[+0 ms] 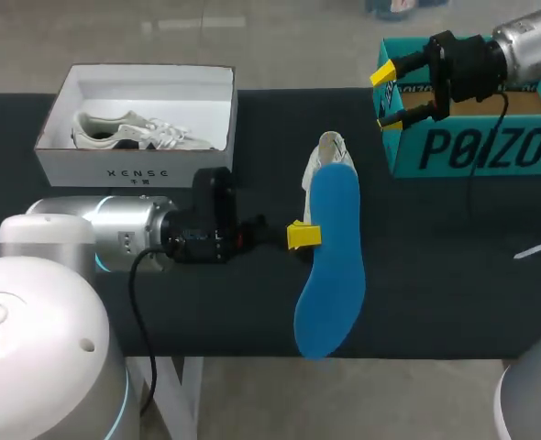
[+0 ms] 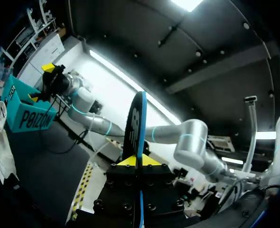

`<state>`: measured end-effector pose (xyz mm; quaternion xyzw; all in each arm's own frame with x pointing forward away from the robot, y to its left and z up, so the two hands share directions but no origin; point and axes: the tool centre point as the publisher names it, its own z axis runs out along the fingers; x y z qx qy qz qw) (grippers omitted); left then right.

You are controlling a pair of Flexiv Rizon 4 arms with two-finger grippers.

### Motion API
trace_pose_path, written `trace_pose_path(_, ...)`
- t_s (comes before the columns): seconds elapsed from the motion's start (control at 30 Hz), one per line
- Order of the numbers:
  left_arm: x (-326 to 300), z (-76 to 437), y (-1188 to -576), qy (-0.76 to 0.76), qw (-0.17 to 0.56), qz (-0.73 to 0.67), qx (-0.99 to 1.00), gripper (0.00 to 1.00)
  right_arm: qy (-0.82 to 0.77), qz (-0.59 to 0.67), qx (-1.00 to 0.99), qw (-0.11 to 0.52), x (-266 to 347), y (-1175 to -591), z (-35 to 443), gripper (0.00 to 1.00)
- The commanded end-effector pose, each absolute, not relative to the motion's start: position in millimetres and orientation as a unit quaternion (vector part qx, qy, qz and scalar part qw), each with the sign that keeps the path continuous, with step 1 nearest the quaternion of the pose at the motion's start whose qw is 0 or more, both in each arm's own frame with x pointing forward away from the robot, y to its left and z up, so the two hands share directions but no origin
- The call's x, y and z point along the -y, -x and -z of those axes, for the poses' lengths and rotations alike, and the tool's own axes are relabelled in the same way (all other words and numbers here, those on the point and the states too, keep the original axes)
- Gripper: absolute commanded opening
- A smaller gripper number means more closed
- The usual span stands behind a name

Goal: Take the shoe out of the shoebox, open the shoe tongue, remove and reinsert the insole, then place the shoe into the shoebox

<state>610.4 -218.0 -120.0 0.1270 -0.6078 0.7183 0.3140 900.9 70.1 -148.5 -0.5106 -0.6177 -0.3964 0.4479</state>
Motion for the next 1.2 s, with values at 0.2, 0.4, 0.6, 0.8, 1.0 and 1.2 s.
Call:
trace_pose_path(0.2, 219.9, 121.2, -656.8, 0.166, 0.145, -0.711, 0.668, 0.0, 0.538, 0.409, 0.597, 0.432, -72.2, -889.9, 148.7, 1.0)
trace_pose_path(0.4, 219.9, 121.2, -656.8, 0.166, 0.145, -0.711, 0.668, 0.0, 0.54, 0.411, 0.58, 0.451, -74.4, -890.3, 155.8, 1.0)
trace_pose_path(0.6, 222.1, 119.7, -658.5, 0.167, 0.132, -0.716, 0.664, 0.0, 0.538, 0.411, 0.576, 0.458, -76.1, -892.4, 157.3, 1.0)
trace_pose_path(0.8, 223.7, 120.1, -676.5, 0.353, -0.052, -0.657, 0.664, 0.0, 0.541, 0.414, 0.571, 0.459, -74.8, -893.1, 158.0, 1.0)
trace_pose_path(1.0, 210.4, 129.8, -704.4, 0.546, -0.19, -0.528, 0.622, 0.0, 0.542, 0.416, 0.568, 0.46, -74.1, -892.5, 155.8, 1.0)
trace_pose_path(1.2, 203.9, 131.7, -735.3, 0.668, -0.296, -0.409, 0.546, 0.0, 0.539, 0.42, 0.555, 0.474, -72.9, -889.5, 147.0, 1.0)
